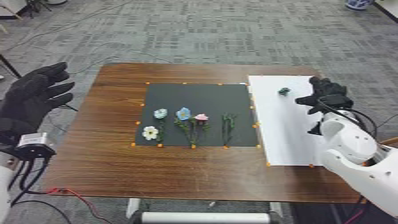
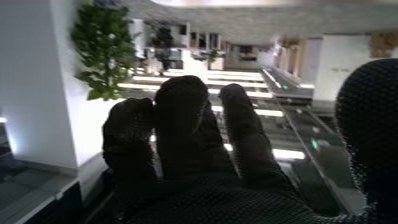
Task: Arrange flowers
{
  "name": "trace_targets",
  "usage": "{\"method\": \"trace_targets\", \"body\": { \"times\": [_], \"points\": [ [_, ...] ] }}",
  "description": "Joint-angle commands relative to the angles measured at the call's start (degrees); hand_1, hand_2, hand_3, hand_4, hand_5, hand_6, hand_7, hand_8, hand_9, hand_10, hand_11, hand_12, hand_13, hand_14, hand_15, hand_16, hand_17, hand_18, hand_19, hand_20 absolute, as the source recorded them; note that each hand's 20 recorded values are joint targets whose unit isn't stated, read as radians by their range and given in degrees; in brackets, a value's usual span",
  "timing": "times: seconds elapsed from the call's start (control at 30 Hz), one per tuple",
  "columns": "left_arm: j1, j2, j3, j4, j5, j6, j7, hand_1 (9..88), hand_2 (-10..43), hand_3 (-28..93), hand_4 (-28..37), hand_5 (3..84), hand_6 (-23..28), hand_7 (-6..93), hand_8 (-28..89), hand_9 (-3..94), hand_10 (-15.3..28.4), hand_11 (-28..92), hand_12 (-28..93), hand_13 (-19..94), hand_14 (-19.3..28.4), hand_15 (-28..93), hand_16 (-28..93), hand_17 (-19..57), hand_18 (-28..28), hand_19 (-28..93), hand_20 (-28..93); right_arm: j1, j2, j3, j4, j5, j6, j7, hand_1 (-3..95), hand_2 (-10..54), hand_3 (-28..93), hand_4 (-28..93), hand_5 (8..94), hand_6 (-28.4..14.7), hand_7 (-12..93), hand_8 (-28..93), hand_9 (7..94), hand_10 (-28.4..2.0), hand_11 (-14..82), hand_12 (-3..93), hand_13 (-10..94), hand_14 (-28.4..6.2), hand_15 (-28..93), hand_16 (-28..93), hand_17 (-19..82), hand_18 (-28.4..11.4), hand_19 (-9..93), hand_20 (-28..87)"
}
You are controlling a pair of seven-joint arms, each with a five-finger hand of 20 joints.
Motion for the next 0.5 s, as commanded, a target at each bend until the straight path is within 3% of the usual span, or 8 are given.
{"method": "trace_targets", "body": {
  "times": [0.03,0.23,0.5],
  "points": [
    [0.91,0.04,-0.53,-0.15,-0.19,0.02,-0.46,22.9,-3.9,69,-28.3,23.7,2.4,27.1,-12,16.3,11.0,30,14,9,13.9,47,-7,-10.3,20.0,39,12,1.11,-0.03,-3.31,5.22,-0.51,-2.22,-1.51,20.7,-9.5,87,-28,33.2,-7.0,21,-9,34.8,-15.0,22.2,23.0,52,-13.5,85,27,29,-22.3,87,56],
    [0.60,0.18,-0.31,-0.13,-0.14,-0.12,-0.58,23.0,-3.9,69,-28.3,23.7,2.4,27.2,-12,16.2,11.0,30,14,9,13.9,47,-7,-10.3,20.0,39,12,7.95,-2.24,-10.23,10.42,-0.45,-4.46,-3.18,24.0,-9.5,90,-28,34.8,-5.7,23,-11,36.5,-10.1,23.3,22.4,52,-12.8,85,27,29,-21.7,87,55],
    [0.77,0.21,-0.57,-0.38,-0.03,0.10,-0.42,23.0,-3.9,69,-28.3,23.8,2.4,27.1,-12,16.2,10.9,30,14,9,14.0,47,-7,-10.3,20.0,39,12,12.97,-4.84,-14.54,15.47,-1.37,-6.06,-2.58,27.1,-9.5,90,-26,39.5,-4.1,27,-13,42.0,-10.1,24.7,20.3,55,-11.4,84,27,31,-21.4,88,55]
  ]
}}
